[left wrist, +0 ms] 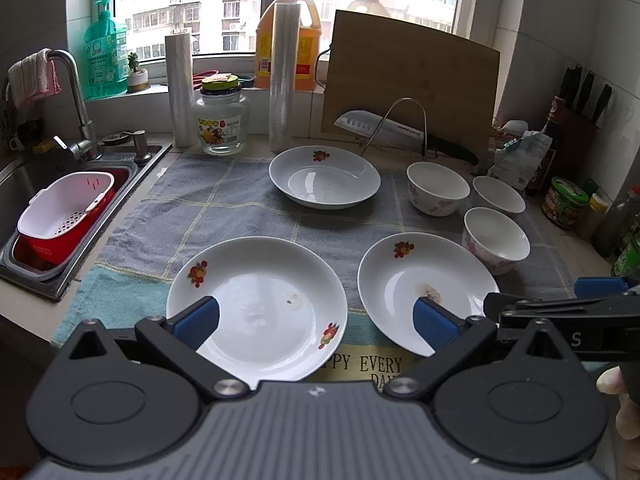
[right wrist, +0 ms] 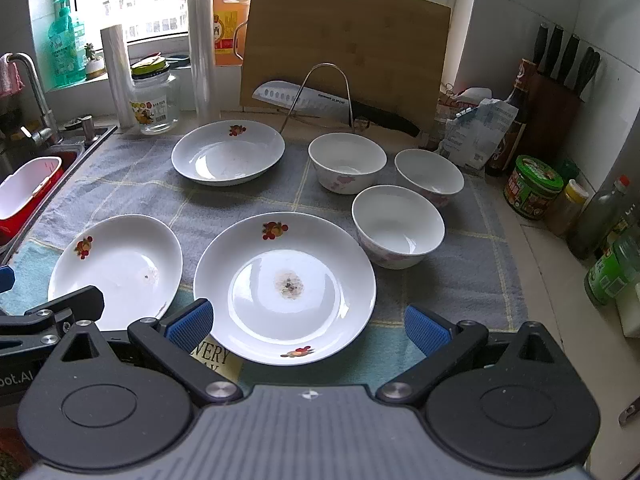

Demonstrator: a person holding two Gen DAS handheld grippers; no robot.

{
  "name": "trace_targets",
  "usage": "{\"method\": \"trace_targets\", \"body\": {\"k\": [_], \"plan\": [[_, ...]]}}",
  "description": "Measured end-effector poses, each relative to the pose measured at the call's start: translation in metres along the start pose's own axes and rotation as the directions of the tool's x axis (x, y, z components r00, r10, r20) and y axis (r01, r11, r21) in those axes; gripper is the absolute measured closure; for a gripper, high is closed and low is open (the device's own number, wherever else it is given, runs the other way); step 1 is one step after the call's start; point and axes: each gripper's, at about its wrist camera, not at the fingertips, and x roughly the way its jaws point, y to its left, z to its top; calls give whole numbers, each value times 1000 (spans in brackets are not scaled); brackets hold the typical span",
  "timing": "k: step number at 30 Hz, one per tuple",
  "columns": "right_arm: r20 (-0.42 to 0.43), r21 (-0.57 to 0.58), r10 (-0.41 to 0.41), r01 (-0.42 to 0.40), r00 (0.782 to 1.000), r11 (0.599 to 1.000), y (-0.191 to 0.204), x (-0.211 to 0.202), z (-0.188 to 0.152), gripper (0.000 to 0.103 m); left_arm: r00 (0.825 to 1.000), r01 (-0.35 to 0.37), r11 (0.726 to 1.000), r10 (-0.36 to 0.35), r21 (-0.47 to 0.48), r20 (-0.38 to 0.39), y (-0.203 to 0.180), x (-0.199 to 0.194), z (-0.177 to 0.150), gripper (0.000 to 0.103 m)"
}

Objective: Organize plates and bowls

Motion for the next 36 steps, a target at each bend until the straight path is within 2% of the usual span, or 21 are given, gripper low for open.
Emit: {"method": "trace_targets", "body": {"k": [5,11,19,27,33,36], "plan": [[16,-1,19,-19,1000,1000,-4,-3,-4,0,1000,-7,1000,6,4,17,-4,-5,-6,1],[68,-11,61,-61,996,998,-8,-11,-7,0,997,19,1000,-19,1,74,-6,-17,-12,1],[134,-56,150,-143,980,988,-8,-15,-9,0,991,38,999,-37,-1,128,-4,-27,-17,1],[146,-74,269,-261,952,962,-1,-4,-21,0,988,72,997,-72,8,134,15,-22,-27,1],[134,-89,289,-279,948,956,21,10,-29,0,992,81,997,-81,4,97,47,-7,-35,1],[100,-91,298,-289,949,953,35,21,-34,0,993,87,996,-87,5,74,65,2,-36,1]]}}
